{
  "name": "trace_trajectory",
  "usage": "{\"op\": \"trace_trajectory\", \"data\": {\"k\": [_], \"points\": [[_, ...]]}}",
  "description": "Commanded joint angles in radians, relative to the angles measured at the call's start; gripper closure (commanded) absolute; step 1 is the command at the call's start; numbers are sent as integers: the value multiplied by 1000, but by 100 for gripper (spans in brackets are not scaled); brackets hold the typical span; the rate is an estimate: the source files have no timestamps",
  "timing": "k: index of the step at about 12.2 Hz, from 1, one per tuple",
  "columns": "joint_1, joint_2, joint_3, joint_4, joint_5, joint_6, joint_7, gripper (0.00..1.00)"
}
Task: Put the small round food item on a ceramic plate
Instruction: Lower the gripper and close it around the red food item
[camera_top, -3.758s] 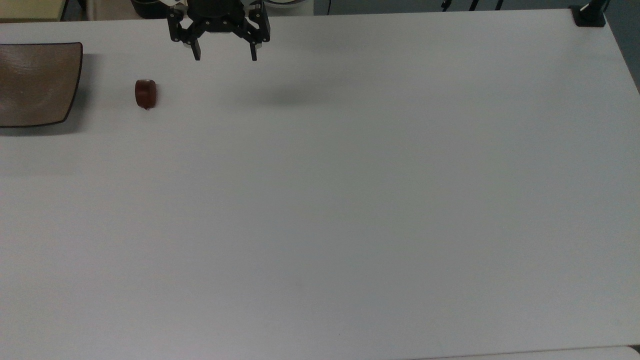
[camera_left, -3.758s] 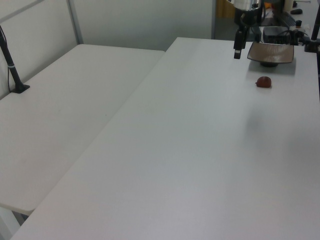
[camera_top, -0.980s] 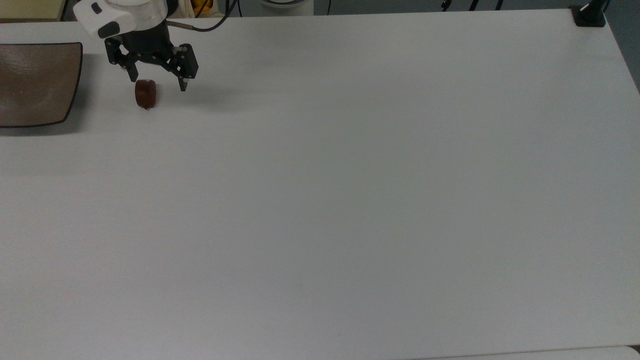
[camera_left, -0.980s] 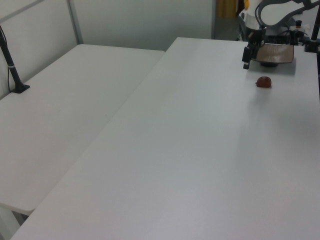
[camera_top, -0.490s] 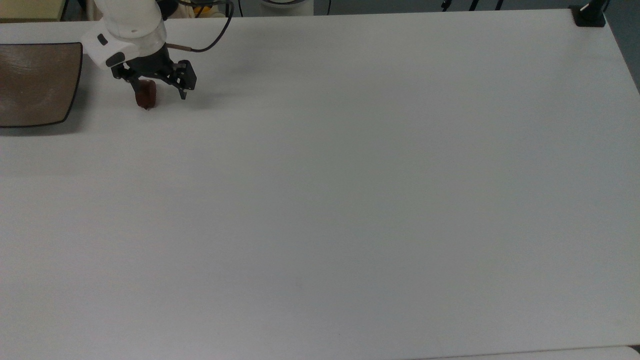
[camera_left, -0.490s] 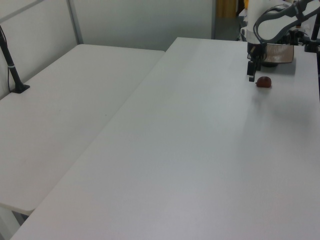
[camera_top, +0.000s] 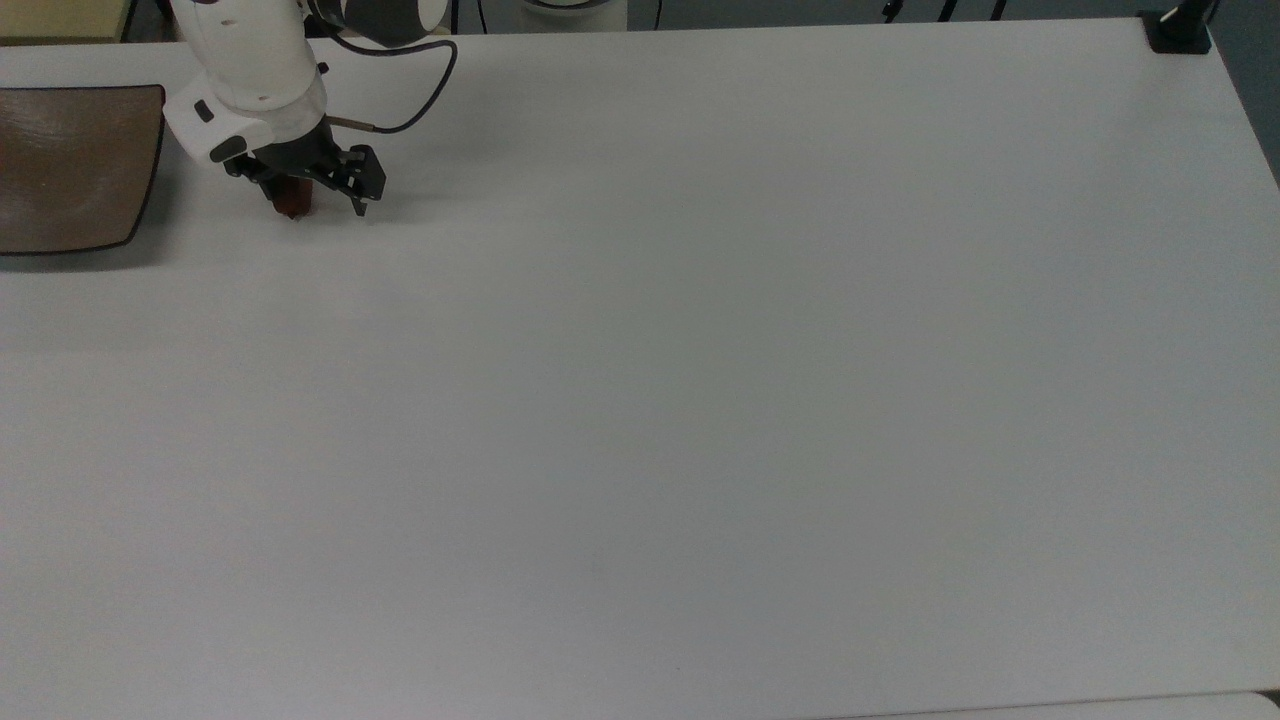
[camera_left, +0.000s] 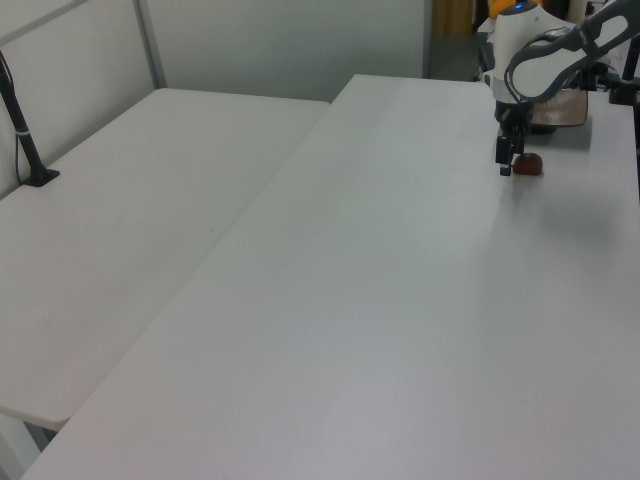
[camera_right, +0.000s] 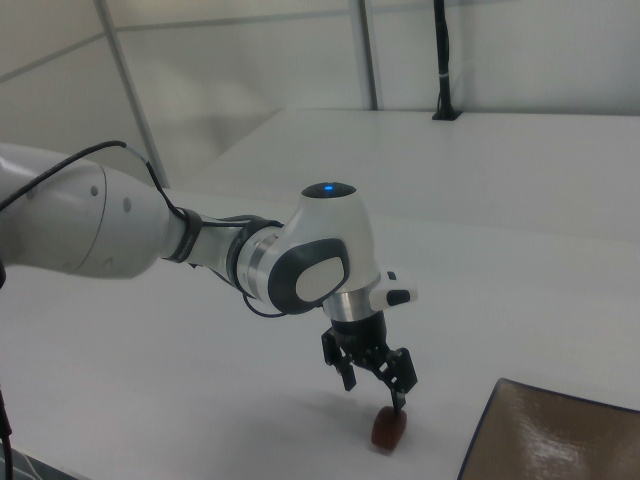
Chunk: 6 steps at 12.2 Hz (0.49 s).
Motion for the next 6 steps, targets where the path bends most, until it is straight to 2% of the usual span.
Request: {"op": "trace_trajectory", "data": {"k": [1,3,4,5,6], "points": [[-5,0,-4,-25,-21,26,-20,0],[-11,0,-4,-35,-56,26,-20,2],[-11,2,-4,-38,-61,26,-20,11],[-14,0,-5,-38,-72,26,-20,25],[-14,2,-4,-38,-75,26,-20,27]]}}
